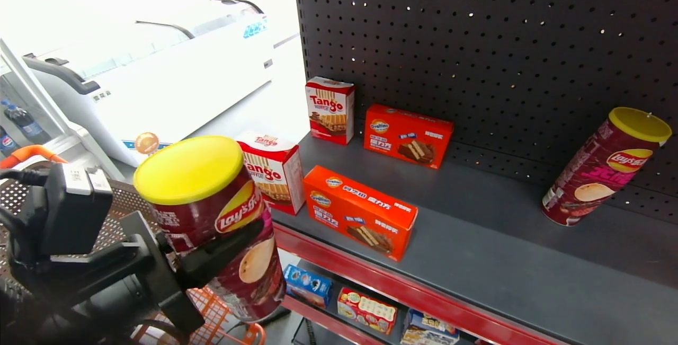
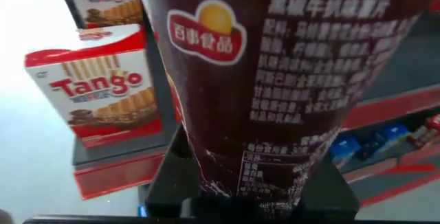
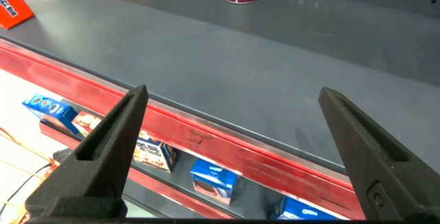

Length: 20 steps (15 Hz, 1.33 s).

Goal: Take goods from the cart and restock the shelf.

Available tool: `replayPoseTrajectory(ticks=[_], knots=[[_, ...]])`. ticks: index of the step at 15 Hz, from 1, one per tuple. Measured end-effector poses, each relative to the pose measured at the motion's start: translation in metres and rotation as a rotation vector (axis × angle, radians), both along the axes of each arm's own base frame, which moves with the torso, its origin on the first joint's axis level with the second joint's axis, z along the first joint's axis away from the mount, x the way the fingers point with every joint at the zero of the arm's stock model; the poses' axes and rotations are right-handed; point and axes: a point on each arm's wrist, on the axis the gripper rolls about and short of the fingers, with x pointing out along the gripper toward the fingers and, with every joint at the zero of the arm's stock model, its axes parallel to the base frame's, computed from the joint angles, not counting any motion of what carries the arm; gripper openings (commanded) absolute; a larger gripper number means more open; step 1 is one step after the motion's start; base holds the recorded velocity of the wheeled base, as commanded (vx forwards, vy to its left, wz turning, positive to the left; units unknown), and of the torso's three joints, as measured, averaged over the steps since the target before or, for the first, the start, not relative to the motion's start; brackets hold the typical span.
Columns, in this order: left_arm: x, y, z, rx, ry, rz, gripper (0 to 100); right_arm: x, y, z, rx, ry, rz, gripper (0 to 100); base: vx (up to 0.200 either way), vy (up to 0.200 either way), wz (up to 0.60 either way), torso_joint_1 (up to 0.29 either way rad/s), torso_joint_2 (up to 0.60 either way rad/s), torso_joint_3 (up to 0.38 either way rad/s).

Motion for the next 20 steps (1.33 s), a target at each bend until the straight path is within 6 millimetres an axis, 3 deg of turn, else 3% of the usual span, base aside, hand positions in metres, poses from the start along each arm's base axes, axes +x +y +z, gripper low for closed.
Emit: replayPoseTrajectory(ticks=[5, 12, 20], knots=[[-0.017, -0.019, -0.001, 0.002, 0.009, -0.173, 0, 0.000, 0.000, 0.000, 0.000, 0.000, 0.000, 100, 0.000, 0.000, 0.00, 0.000, 0.00, 0.000], [-0.029, -0.018, -0.009, 0.019, 0.027, -0.261, 0, 0.000, 0.000, 0.000, -0.003, 0.001, 0.004, 100, 0.000, 0.000, 0.00, 0.000, 0.00, 0.000], [-0.030, -0.021, -0.003, 0.003, 0.003, -0.312, 0, 0.000, 0.000, 0.000, -0.002, 0.001, 0.003, 100, 0.000, 0.000, -0.60, 0.003, 0.00, 0.001]])
